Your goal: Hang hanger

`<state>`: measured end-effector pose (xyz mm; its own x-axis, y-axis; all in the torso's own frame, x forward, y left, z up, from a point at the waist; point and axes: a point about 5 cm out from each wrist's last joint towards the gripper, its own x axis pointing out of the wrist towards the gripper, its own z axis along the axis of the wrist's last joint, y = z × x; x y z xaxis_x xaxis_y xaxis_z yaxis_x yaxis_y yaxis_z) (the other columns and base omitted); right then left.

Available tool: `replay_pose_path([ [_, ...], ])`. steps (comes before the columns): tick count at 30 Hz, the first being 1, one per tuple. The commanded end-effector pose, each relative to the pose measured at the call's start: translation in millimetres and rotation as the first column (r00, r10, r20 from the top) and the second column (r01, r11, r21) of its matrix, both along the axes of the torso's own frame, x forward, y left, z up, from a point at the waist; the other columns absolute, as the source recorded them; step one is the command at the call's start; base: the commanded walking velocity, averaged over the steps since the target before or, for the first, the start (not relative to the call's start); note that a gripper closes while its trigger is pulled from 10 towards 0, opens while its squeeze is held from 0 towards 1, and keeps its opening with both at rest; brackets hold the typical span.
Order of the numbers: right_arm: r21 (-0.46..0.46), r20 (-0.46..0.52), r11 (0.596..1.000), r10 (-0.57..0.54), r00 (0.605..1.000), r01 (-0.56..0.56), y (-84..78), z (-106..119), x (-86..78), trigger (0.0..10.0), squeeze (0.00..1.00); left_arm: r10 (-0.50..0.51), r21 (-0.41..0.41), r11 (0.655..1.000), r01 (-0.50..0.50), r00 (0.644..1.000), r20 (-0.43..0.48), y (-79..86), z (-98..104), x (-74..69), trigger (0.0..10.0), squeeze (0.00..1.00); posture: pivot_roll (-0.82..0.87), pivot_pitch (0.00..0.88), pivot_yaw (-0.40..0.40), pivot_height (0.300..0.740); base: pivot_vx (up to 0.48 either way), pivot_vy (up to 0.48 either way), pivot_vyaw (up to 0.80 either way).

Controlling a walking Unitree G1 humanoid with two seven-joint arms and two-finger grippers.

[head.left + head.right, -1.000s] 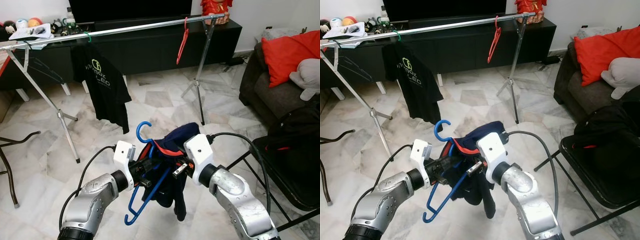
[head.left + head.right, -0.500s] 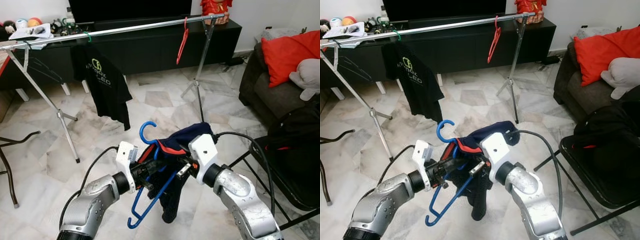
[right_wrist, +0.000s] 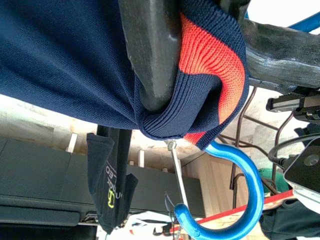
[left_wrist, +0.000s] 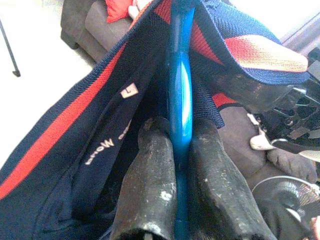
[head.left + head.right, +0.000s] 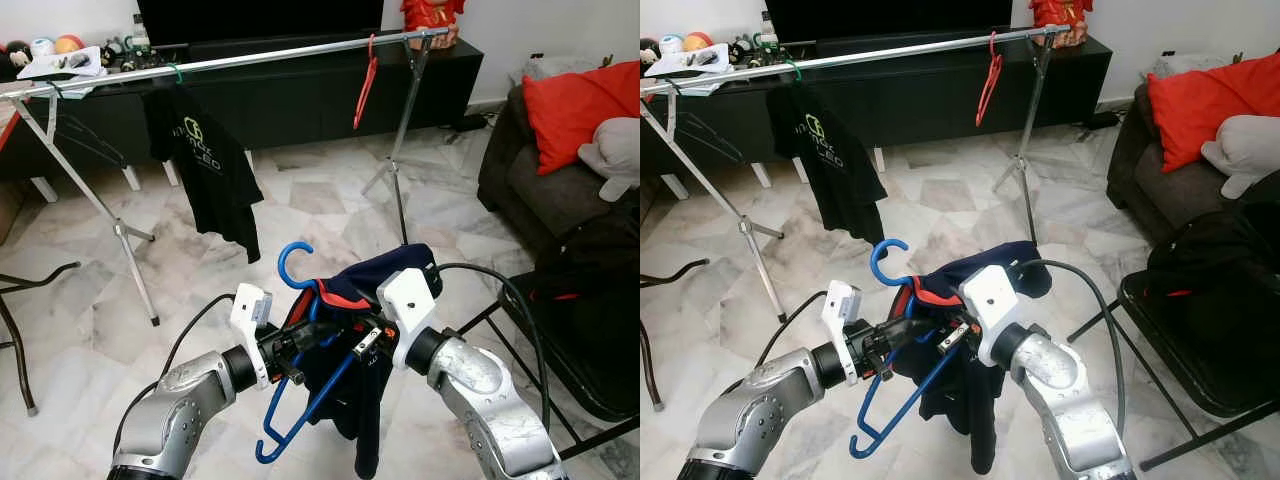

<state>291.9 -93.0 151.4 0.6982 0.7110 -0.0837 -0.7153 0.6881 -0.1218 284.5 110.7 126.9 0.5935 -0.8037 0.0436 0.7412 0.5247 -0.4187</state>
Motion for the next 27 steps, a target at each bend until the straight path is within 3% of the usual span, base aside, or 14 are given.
replay_pose_path([
  [1, 0.014, 0.009, 0.999, 0.031, 0.999, -0.031, 4.8, 2.9, -3.3, 10.0, 0.09, -0.055, -0.039, 0.998, 0.058, 0.997, 0.061, -6.9, 14.2, -3.8, 10.0, 0.00, -0.04, 0.123, 0.000, 0.721, 0.000, 0.000, 0.00],
  [2, 0.015, 0.007, 0.999, 0.031, 0.999, -0.031, 4.8, 2.7, -3.3, 10.0, 0.52, -0.054, -0.039, 0.998, 0.056, 0.997, 0.060, -6.6, 14.1, -3.7, 10.0, 0.00, -0.04, 0.123, 0.000, 0.721, 0.000, 0.000, 0.00],
  [3, 0.015, 0.006, 0.999, 0.030, 1.000, -0.030, 4.7, 2.6, -3.2, 10.0, 0.52, -0.052, -0.038, 0.998, 0.055, 0.997, 0.060, -6.4, 14.0, -3.5, 10.0, 0.00, -0.04, 0.123, 0.000, 0.721, 0.000, 0.000, 0.00],
  [4, 0.014, 0.005, 0.999, 0.029, 1.000, -0.029, 4.5, 2.4, -3.3, 10.0, 0.88, -0.049, -0.040, 0.998, 0.052, 0.997, 0.059, -5.7, 14.0, -3.3, 10.0, 0.00, -0.04, 0.123, 0.000, 0.721, 0.000, 0.000, 0.00],
  [5, 0.014, 0.005, 0.999, 0.030, 1.000, -0.030, 4.4, 2.4, -3.4, 10.0, 0.93, -0.046, -0.042, 0.998, 0.049, 0.997, 0.060, -5.4, 14.1, -3.0, 10.0, 0.00, -0.04, 0.122, 0.000, 0.721, 0.000, 0.000, 0.00],
  [27, -0.020, -0.030, 1.000, 0.013, 0.999, -0.014, -2.2, -5.6, -11.1, 10.0, 0.91, 0.144, -0.073, 0.988, -0.138, 0.985, 0.097, 3.5, 18.0, 14.3, 10.0, 0.00, -0.05, 0.121, -0.004, 0.721, 0.000, 0.000, 0.00],
])
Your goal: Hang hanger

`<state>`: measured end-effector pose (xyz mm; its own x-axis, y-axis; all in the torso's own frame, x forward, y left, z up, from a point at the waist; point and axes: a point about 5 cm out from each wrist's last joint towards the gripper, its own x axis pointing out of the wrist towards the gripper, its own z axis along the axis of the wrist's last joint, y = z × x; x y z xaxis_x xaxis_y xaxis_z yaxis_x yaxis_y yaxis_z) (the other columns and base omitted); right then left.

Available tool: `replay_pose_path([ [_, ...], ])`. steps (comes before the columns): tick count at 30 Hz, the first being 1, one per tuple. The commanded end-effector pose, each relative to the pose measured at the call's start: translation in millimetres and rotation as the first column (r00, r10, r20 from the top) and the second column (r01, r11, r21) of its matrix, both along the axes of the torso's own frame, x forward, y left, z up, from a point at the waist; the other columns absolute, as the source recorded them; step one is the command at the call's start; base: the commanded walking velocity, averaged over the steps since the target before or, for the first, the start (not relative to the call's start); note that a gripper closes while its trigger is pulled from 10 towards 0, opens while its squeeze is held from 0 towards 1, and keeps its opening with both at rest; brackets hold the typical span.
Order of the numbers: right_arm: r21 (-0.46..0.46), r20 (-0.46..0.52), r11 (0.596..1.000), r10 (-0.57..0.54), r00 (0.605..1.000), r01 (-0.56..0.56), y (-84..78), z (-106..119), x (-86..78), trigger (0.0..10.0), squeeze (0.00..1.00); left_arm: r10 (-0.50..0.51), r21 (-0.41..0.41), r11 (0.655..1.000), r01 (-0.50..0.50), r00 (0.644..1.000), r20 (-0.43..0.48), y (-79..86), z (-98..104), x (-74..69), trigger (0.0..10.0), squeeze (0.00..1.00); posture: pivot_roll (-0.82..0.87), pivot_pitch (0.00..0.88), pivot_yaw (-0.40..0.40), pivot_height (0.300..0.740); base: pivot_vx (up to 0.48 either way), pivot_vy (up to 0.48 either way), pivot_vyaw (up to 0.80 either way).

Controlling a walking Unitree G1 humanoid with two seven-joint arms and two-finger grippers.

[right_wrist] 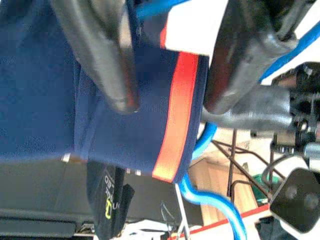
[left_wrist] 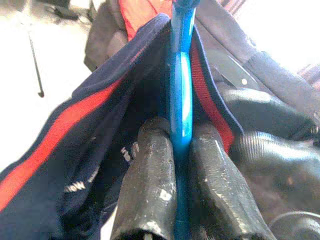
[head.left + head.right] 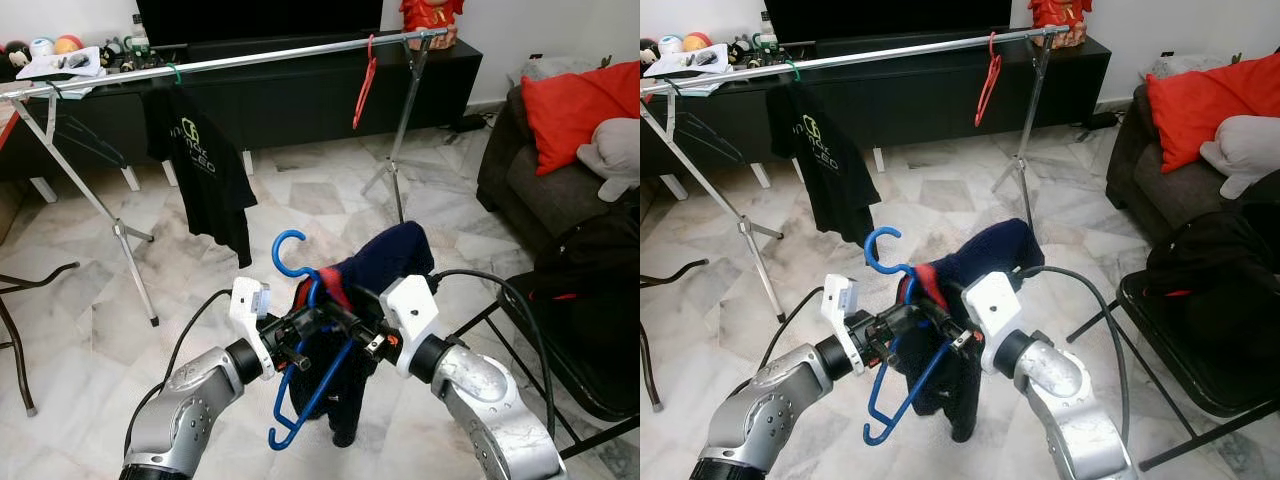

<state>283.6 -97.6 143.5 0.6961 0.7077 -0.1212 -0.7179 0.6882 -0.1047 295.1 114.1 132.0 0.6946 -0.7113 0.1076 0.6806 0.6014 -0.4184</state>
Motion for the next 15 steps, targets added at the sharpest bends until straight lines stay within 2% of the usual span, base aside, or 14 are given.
replay_pose_path([
  [1, -0.007, 0.005, 1.000, 0.015, 1.000, -0.015, 2.0, 1.3, -3.3, 10.0, 0.91, 0.006, -0.013, 1.000, -0.005, 0.998, 0.063, 0.0, 12.8, 3.8, 10.0, 0.00, -0.05, 0.120, -0.003, 0.721, 0.000, 0.000, 0.00],
  [5, -0.011, -0.005, 1.000, 0.013, 1.000, -0.013, 1.5, -1.5, -5.4, 10.0, 0.91, 0.016, -0.028, 1.000, -0.014, 0.998, 0.067, -0.4, 12.7, 4.4, 10.0, 0.00, -0.06, 0.119, -0.004, 0.721, 0.000, 0.000, 0.00],
  [9, -0.009, -0.005, 1.000, 0.004, 1.000, -0.004, 1.4, -1.0, -6.7, 10.0, 0.88, 0.014, -0.044, 0.999, -0.011, 0.997, 0.075, -1.2, 14.7, 4.7, 10.0, 0.00, -0.06, 0.117, -0.004, 0.721, 0.000, 0.000, 0.00],
  [10, -0.008, 0.005, 1.000, -0.001, 1.000, 0.002, -0.7, 1.8, -7.0, 10.0, 0.47, -0.018, -0.018, 1.000, 0.019, 0.997, 0.082, -1.9, 14.2, 2.9, 10.0, 0.00, -0.06, 0.117, -0.004, 0.721, 0.000, 0.000, 0.00],
  [11, -0.010, 0.013, 1.000, -0.005, 1.000, 0.006, -2.7, 3.8, -6.6, 10.0, 0.00, -0.034, 0.005, 0.999, 0.034, 0.996, 0.082, -1.8, 12.3, 1.6, 10.0, 0.00, -0.06, 0.116, -0.004, 0.721, 0.000, 0.000, 0.00],
  [15, -0.033, 0.040, 0.999, -0.023, 0.999, 0.025, -11.3, 9.0, -4.3, 10.0, 0.00, -0.068, 0.067, 0.996, 0.063, 0.994, 0.083, -1.2, 6.5, -1.0, 10.0, 0.00, -0.06, 0.116, -0.005, 0.721, 0.000, 0.000, 0.00],
])
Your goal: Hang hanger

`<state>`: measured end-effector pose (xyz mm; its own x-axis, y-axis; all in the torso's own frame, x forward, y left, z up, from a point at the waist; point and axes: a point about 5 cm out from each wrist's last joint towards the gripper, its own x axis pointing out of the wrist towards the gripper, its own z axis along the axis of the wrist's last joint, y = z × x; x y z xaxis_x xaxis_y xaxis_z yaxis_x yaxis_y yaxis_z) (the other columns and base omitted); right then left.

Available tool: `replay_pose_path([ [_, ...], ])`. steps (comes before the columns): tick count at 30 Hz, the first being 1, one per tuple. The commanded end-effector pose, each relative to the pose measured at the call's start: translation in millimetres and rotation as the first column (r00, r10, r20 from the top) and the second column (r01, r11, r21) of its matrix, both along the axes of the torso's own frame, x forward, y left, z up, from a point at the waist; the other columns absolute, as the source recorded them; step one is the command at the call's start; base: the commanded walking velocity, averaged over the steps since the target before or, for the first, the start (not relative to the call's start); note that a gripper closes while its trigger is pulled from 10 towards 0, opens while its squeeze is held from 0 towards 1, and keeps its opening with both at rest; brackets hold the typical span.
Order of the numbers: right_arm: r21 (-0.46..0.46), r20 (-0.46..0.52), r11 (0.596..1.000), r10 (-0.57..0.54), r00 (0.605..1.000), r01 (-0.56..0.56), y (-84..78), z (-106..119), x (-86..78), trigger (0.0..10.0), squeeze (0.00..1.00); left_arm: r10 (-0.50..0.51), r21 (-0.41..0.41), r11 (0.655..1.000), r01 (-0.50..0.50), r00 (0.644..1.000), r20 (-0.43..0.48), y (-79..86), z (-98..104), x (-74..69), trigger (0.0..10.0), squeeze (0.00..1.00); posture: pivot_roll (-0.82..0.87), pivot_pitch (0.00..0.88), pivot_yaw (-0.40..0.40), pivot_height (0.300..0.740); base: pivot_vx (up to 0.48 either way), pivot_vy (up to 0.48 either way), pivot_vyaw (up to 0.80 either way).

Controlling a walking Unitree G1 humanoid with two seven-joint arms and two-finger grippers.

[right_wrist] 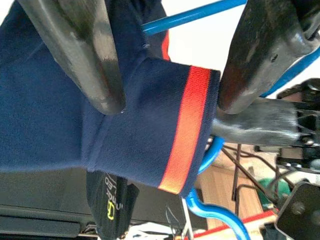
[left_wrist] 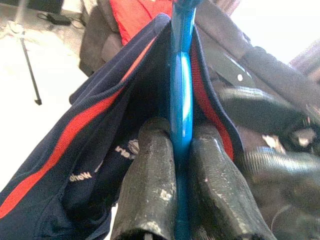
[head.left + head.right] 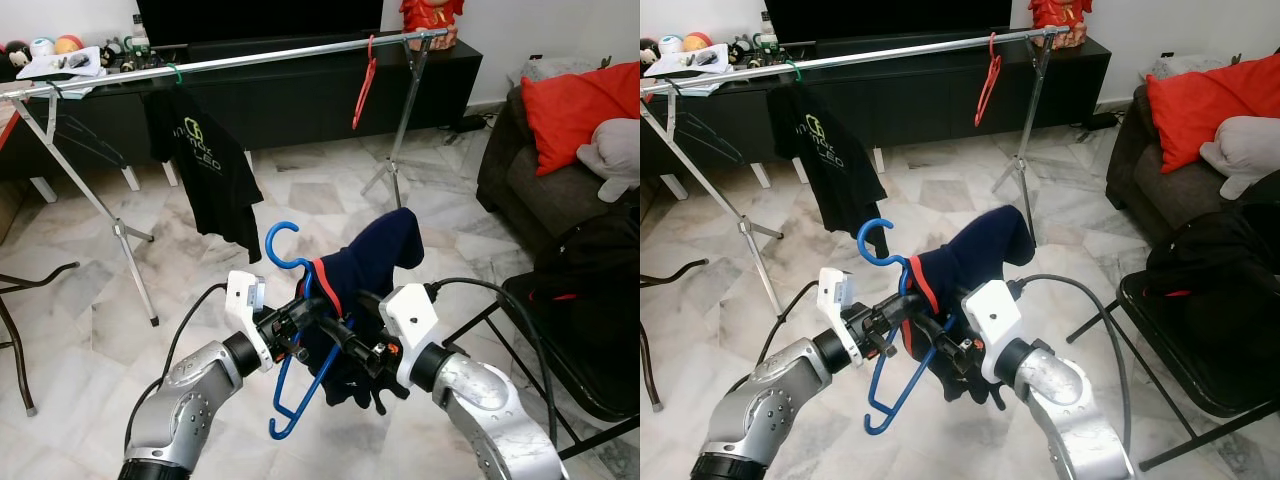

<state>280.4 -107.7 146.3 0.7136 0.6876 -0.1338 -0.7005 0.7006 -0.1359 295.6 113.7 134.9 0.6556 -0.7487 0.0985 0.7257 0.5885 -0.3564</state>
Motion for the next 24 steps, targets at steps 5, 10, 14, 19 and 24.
replay_pose_path([
  [5, -0.037, 0.083, 0.998, -0.050, 0.995, 0.053, -34.2, 24.2, 8.8, 10.0, 0.00, -0.055, 0.107, 0.993, 0.050, 0.997, 0.044, 3.6, -7.9, -6.2, 10.0, 0.00, -0.07, 0.115, -0.006, 0.721, 0.000, 0.000, 0.00],
  [10, -0.129, 0.124, 0.992, 0.023, 0.992, -0.006, -58.1, 38.1, 14.0, 10.0, 0.00, -0.083, 0.184, 0.981, 0.066, 0.993, 0.084, 8.1, -15.1, -9.3, 10.0, 0.00, -0.07, 0.111, -0.005, 0.721, 0.000, 0.000, 0.00],
  [14, -0.203, 0.118, 0.974, 0.125, 0.985, -0.100, -66.4, 43.4, 15.7, 10.0, 0.00, -0.094, 0.223, 0.973, 0.066, 0.989, 0.117, 11.3, -17.5, -10.1, 10.0, 0.00, -0.08, 0.107, -0.006, 0.721, 0.000, 0.000, 0.00],
  [19, -0.259, 0.038, 0.915, 0.328, 0.944, -0.308, -73.6, 49.3, 17.7, 10.0, 0.00, -0.132, 0.274, 0.958, 0.085, 0.979, 0.156, 14.3, -22.7, -12.9, 10.0, 0.00, -0.09, 0.094, -0.010, 0.721, 0.000, 0.000, 0.00],
  [24, -0.340, -0.094, 0.833, 0.433, 0.897, -0.437, -82.5, 37.2, 19.4, 10.0, 0.00, -0.192, 0.356, 0.927, 0.120, 0.966, 0.175, 14.1, -28.9, -16.0, 10.0, 0.00, -0.09, 0.083, -0.017, 0.721, 0.000, 0.000, 0.00],
])
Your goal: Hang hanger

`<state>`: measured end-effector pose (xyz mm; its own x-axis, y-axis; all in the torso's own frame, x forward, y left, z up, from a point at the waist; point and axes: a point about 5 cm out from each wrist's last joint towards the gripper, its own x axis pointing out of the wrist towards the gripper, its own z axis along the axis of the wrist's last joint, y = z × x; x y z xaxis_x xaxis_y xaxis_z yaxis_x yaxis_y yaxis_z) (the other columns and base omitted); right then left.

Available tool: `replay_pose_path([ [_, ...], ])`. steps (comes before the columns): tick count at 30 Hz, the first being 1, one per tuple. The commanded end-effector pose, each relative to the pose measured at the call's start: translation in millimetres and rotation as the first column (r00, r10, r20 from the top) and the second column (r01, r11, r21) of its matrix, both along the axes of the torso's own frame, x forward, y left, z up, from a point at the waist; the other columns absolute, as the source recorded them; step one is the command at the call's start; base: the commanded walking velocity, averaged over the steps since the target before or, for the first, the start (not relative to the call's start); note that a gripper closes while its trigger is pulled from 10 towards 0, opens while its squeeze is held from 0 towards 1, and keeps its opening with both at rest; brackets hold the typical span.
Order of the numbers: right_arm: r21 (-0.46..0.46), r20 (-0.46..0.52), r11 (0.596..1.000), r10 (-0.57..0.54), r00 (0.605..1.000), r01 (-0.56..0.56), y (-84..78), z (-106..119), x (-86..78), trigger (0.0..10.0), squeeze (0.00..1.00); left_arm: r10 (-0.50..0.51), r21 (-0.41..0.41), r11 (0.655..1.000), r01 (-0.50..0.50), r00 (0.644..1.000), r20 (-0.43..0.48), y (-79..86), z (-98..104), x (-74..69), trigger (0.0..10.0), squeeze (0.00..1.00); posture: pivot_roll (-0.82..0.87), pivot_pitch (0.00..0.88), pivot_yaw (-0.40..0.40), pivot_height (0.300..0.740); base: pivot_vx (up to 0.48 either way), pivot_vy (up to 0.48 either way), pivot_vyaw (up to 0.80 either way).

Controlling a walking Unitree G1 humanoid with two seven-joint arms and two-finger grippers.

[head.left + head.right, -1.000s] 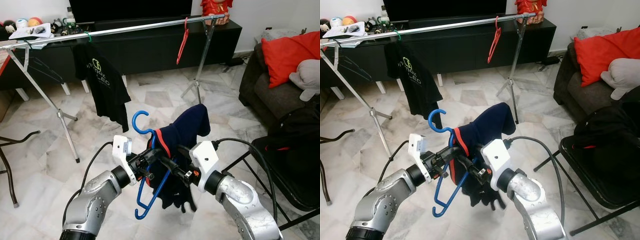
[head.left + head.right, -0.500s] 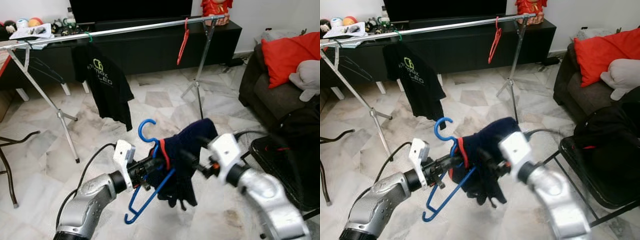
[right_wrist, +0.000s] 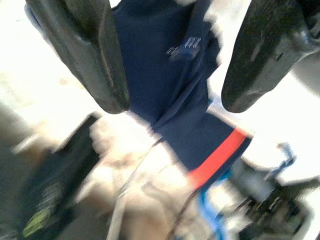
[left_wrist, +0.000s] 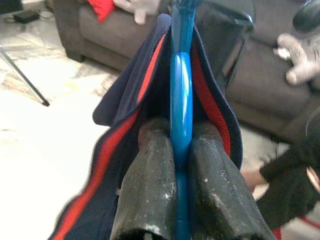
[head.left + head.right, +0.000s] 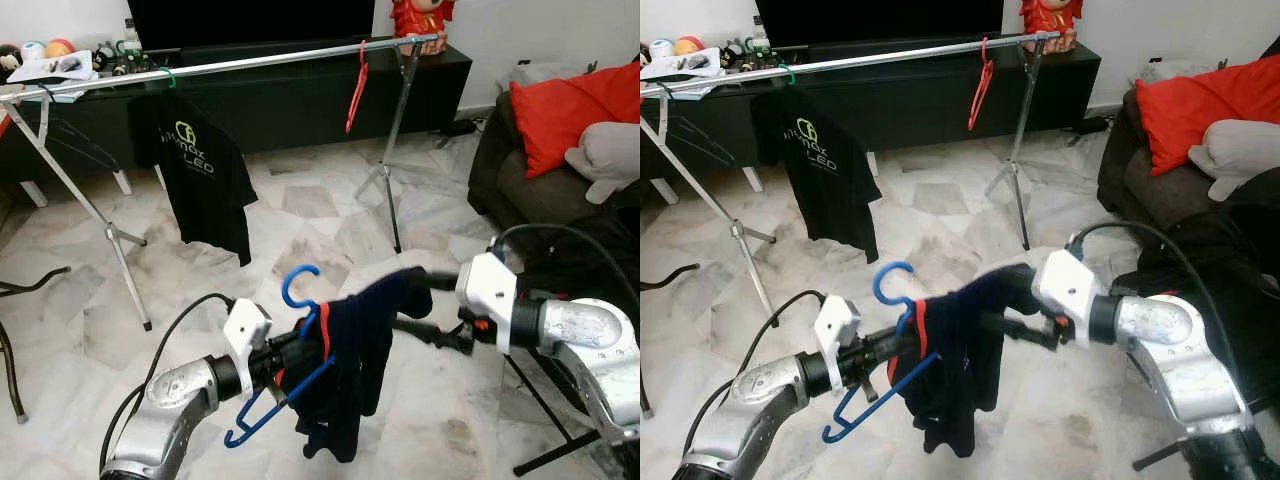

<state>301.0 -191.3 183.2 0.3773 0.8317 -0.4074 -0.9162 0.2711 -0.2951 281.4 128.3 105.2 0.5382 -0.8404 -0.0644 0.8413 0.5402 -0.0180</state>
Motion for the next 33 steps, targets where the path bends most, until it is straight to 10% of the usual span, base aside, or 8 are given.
replay_pose_path([
  [1, -0.064, -0.051, 0.992, 0.103, 0.993, -0.106, 0.5, -3.2, 1.4, 10.0, 0.00, -0.046, 0.041, 0.998, 0.044, 0.997, 0.057, 0.0, -1.3, -2.3, 10.0, 0.00, -0.09, 0.085, -0.020, 0.721, 0.000, 0.000, 0.00],
  [18, -0.227, -0.227, 0.832, 0.461, 0.858, -0.507, 22.0, -11.3, 16.5, 10.0, 0.00, -0.244, 0.149, 0.962, 0.230, 0.966, 0.084, 5.8, -7.5, -10.1, 10.0, 0.00, -0.07, 0.103, -0.056, 0.721, 0.000, 0.000, 0.00],
  [33, -0.275, -0.234, 0.799, 0.484, 0.843, -0.535, 40.1, -31.2, 30.4, 10.0, 0.00, -0.316, 0.175, 0.939, 0.297, 0.944, 0.092, 6.4, -3.6, -12.1, 10.0, 0.00, -0.05, 0.118, -0.067, 0.721, 0.000, 0.000, 0.00],
])
